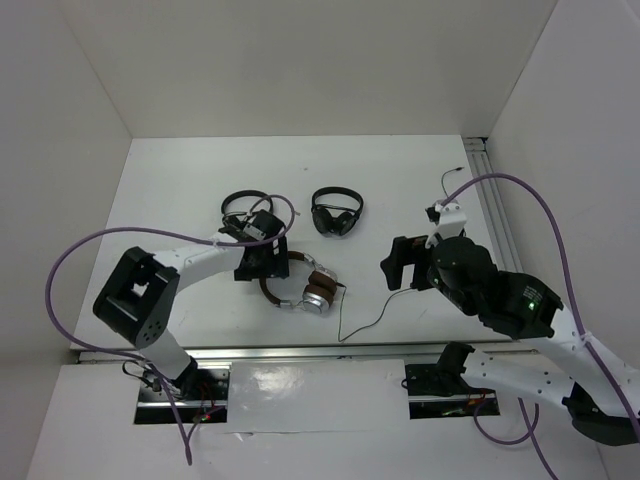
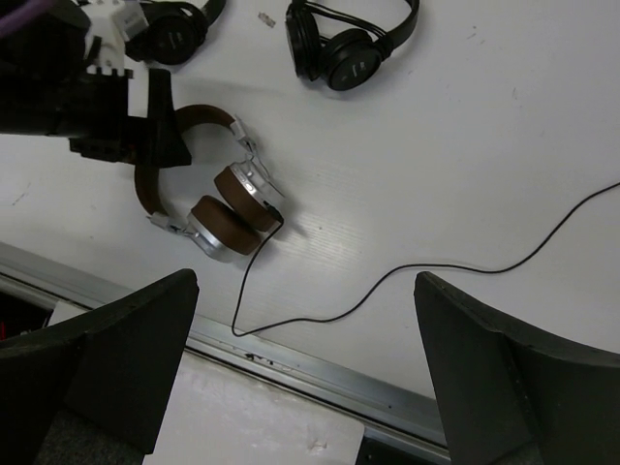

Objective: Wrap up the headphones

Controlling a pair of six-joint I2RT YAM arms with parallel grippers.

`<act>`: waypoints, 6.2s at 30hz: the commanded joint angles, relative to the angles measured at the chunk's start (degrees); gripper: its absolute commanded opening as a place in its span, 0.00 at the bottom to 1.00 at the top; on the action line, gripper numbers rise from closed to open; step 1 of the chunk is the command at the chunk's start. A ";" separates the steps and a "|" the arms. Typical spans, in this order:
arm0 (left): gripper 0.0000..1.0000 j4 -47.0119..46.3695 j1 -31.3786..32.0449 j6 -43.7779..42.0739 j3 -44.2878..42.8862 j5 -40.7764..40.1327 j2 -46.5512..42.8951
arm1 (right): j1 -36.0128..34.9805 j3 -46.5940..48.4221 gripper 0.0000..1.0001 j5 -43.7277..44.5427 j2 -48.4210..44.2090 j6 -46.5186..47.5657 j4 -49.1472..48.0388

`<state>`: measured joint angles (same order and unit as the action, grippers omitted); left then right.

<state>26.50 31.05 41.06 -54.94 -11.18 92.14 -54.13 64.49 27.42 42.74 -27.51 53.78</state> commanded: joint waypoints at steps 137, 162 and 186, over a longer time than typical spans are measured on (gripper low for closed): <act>0.00 14.43 15.54 -26.70 -21.25 -59.84 -12.95 | -25.85 -1.21 0.00 33.57 16.31 11.70 -14.34; 0.00 9.97 20.71 -45.27 -14.76 1.23 -25.33 | -35.24 -3.93 0.00 48.35 14.40 13.52 -16.94; 0.00 9.45 24.50 -47.39 -13.97 19.87 -27.01 | -38.51 -12.10 0.00 22.67 5.50 27.51 -34.53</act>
<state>38.94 54.76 -6.07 -66.37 3.18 64.88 -92.14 53.54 49.74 47.53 -1.67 24.38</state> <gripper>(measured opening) 0.047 0.021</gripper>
